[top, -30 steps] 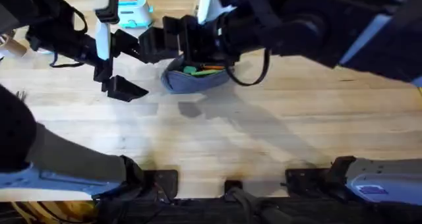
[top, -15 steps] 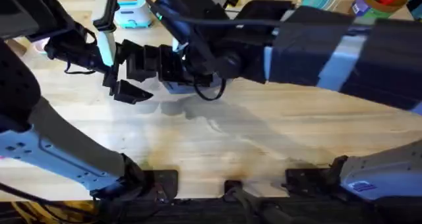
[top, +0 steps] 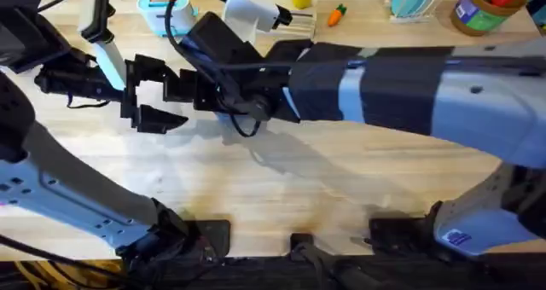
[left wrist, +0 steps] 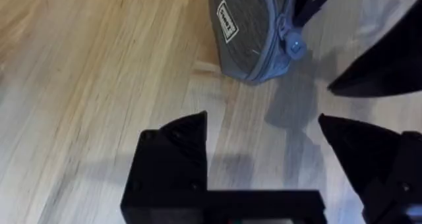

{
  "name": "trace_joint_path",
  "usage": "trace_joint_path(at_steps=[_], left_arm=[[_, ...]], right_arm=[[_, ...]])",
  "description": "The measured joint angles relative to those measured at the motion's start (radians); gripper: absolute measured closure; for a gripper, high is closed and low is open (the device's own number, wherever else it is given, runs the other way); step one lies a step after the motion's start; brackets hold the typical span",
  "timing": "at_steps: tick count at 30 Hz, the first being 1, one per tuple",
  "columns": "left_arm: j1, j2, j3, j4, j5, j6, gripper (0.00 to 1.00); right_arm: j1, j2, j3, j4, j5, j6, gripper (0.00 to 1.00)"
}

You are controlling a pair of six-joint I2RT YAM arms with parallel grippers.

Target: Unzip the bag, pick up the pens from the table one at a time and place them inside, then zip the bag closed.

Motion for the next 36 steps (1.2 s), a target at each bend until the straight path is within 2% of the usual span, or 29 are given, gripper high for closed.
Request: trace_joint_path(at_steps=[5,6,11,24,25,28,29,36], left_arm=[[-0.004,0.000,-0.001,0.001,0.010,0.024,0.007],[-0.004,0.000,-0.007,0.009,0.010,0.029,0.008],[-0.004,0.000,-0.015,0.016,0.010,0.034,0.007],[-0.004,0.000,-0.019,0.016,0.010,0.036,0.007],[-0.004,0.000,-0.019,0.016,0.010,0.036,0.007],[-0.004,0.000,-0.019,0.016,0.010,0.036,0.007],[-0.004,0.000,-0.019,0.016,0.010,0.036,0.007],[-0.004,0.000,-0.019,0.016,0.010,0.036,0.007]], right_arm=[[0.002,0.014,0.000,0.024,0.044,0.003,0.006],[0.002,0.024,0.000,0.049,0.064,0.005,0.110],[0.002,0.049,0.000,0.062,0.082,0.009,0.391],[0.000,0.060,0.000,0.035,0.103,0.010,0.661],[0.000,0.061,0.000,0.026,0.106,0.011,0.701],[-0.008,0.062,0.000,0.008,0.109,0.014,0.917],[-0.012,0.064,0.000,0.007,0.108,0.018,0.955],[-0.018,0.067,0.000,0.009,0.107,0.026,0.968]])
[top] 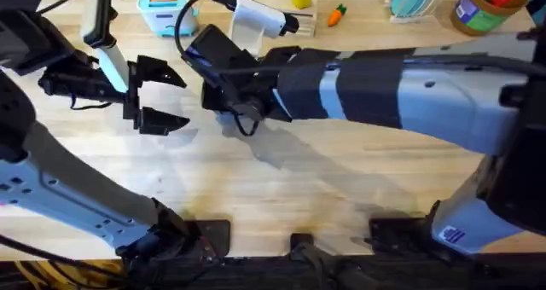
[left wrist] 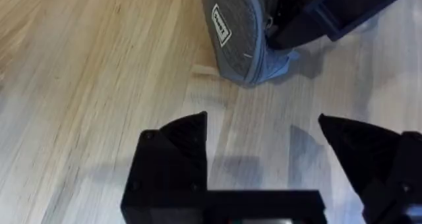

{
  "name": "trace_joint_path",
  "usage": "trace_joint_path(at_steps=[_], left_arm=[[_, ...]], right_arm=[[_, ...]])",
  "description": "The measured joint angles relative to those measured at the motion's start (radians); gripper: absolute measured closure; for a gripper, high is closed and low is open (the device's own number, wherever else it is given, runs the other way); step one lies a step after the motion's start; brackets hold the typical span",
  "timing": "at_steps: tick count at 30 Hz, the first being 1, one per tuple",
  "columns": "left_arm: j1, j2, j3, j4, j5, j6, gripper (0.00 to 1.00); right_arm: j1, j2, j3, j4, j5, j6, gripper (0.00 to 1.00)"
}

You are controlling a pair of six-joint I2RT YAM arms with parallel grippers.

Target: Unzip the bag, pick up the pens from the table one at a time and place them inside, then zip the bag closed.

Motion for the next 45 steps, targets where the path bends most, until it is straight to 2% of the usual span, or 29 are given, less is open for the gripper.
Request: trace_joint_path(at_steps=[8,16,20,23,29,33,38,45], left_arm=[[0.000,0.000,0.000,-0.002,0.000,0.000,0.008],[-0.003,0.000,0.000,-0.019,0.027,0.000,0.007],[-0.016,0.000,0.000,-0.022,0.036,0.000,0.007],[-0.036,0.000,0.000,-0.022,0.051,0.000,0.007],[-0.106,0.000,0.000,-0.019,0.060,-0.004,0.007],[-0.146,0.000,0.000,0.014,0.065,-0.053,0.008],[-0.180,0.000,0.000,0.034,0.112,-0.112,0.008],[-0.229,0.000,0.000,0.035,0.165,-0.135,0.007]], right_arm=[[0.000,-0.016,0.000,-0.002,0.000,-0.066,0.968],[-0.001,-0.141,0.000,-0.012,-0.004,-0.160,0.968],[-0.003,-0.156,0.000,-0.015,-0.003,-0.173,0.968],[-0.004,-0.156,0.000,-0.016,-0.003,-0.177,0.970],[-0.003,-0.156,0.000,0.005,-0.002,-0.182,0.970],[-0.006,-0.156,0.000,0.018,0.002,-0.183,0.970],[-0.006,-0.156,0.000,0.022,0.004,-0.185,0.971],[-0.006,-0.156,0.000,0.022,0.004,-0.186,0.971]])
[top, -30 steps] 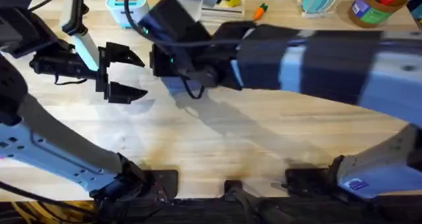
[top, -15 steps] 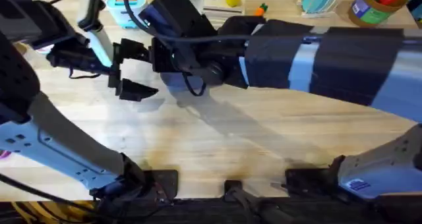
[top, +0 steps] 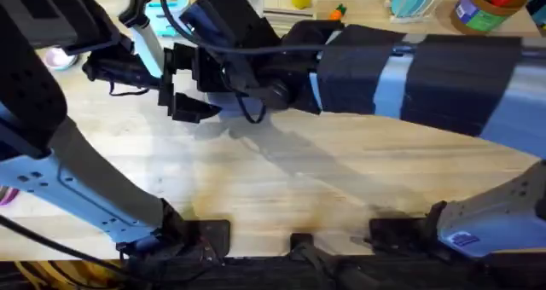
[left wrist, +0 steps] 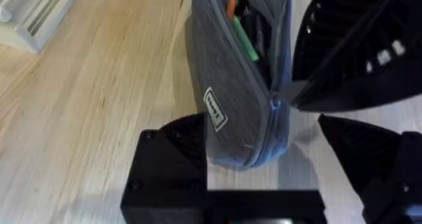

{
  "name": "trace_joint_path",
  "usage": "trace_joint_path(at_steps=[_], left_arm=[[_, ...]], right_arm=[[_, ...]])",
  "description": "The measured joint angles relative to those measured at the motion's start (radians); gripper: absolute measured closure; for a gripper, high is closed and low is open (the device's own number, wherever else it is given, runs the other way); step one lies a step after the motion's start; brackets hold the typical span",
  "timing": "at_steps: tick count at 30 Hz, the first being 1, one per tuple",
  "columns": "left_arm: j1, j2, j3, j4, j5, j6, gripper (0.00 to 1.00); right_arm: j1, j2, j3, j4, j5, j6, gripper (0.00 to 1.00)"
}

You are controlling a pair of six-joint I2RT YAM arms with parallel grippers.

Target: Unzip the bag, pick up the pens from the table one at a time and place them inside, then zip the bag closed.

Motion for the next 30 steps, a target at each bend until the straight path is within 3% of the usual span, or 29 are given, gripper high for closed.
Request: trace_joint_path(at_steps=[5,7,11,13,14,21,30], left_arm=[[-0.035,0.000,0.000,0.036,0.011,-0.028,0.013],[-0.045,0.000,0.000,0.062,0.014,-0.061,0.100],[-0.054,0.000,0.000,0.098,0.017,-0.129,0.458],[-0.054,0.000,-0.001,0.101,0.017,-0.152,0.711],[-0.054,0.000,-0.002,0.102,0.021,-0.172,0.944],[-0.056,0.000,-0.002,0.102,0.017,-0.191,0.951],[-0.062,0.000,-0.002,0.108,0.007,-0.211,0.960]], right_arm=[[0.000,0.000,0.000,0.000,0.000,0.000,0.971],[0.000,0.000,0.000,0.000,0.000,0.000,0.971],[0.000,0.000,0.000,0.000,0.000,0.000,0.971],[0.000,0.000,0.000,0.002,0.000,0.000,0.971],[-0.001,0.000,0.000,0.001,0.003,0.000,0.971],[-0.023,0.000,0.000,-0.022,0.000,-0.008,0.971],[-0.140,0.000,0.000,-0.124,-0.066,-0.010,0.971]])
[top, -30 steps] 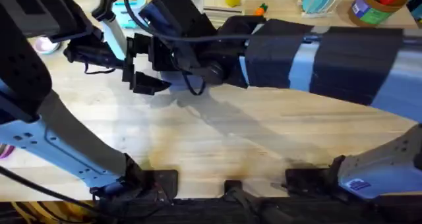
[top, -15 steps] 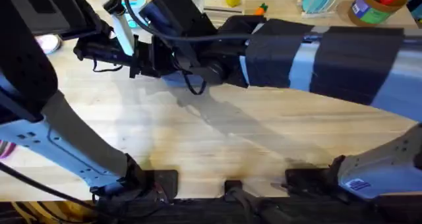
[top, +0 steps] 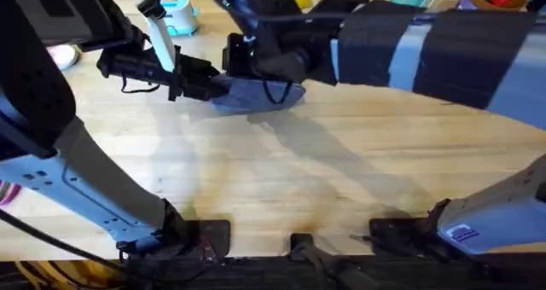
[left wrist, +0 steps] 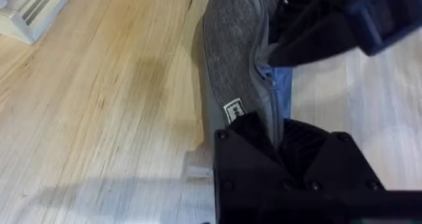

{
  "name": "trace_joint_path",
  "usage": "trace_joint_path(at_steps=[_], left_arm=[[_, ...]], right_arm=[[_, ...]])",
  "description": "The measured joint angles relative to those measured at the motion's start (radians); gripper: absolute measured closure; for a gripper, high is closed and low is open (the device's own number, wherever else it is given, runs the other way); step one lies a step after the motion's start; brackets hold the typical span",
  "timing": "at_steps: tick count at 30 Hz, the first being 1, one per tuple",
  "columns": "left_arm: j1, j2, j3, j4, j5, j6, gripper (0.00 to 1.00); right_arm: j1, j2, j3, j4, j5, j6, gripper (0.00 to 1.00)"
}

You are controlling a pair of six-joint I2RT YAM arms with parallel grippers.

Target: Unzip the bag, pick up the pens from the table one at a time and place them inside, then zip the bag closed.

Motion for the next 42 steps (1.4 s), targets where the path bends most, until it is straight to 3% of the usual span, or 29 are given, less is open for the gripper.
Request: trace_joint_path(at_steps=[10,15,23,29,33,35,39,40,42], left_arm=[[-0.005,0.000,0.000,0.004,-0.009,-0.007,0.958],[-0.003,0.001,-0.005,0.003,-0.016,-0.007,0.958],[-0.003,0.001,-0.005,0.003,-0.016,-0.007,0.958],[-0.003,0.001,-0.006,0.003,-0.016,-0.007,0.958],[-0.002,0.001,-0.005,0.003,-0.017,-0.007,0.958],[-0.002,0.001,-0.006,0.003,-0.017,-0.007,0.958],[-0.002,0.001,-0.006,0.003,-0.017,-0.007,0.958],[-0.002,0.001,-0.006,0.003,-0.017,-0.008,0.958],[-0.002,0.001,-0.006,0.003,-0.017,-0.008,0.958]], right_arm=[[-0.188,-0.025,0.002,-0.110,-0.023,-0.002,0.973],[-0.369,-0.054,0.002,-0.125,0.054,-0.027,0.972],[-0.434,-0.055,0.002,-0.131,0.066,-0.053,0.971],[-0.441,-0.060,0.002,-0.114,0.070,-0.169,0.968],[-0.436,-0.093,0.002,-0.115,0.061,-0.249,0.880],[-0.436,-0.120,0.002,-0.115,0.021,-0.297,0.672],[-0.436,-0.168,0.002,-0.115,-0.093,-0.370,0.094],[-0.436,-0.178,0.002,-0.115,-0.117,-0.384,0.028],[-0.435,-0.192,0.002,-0.115,-0.156,-0.398,0.006]])
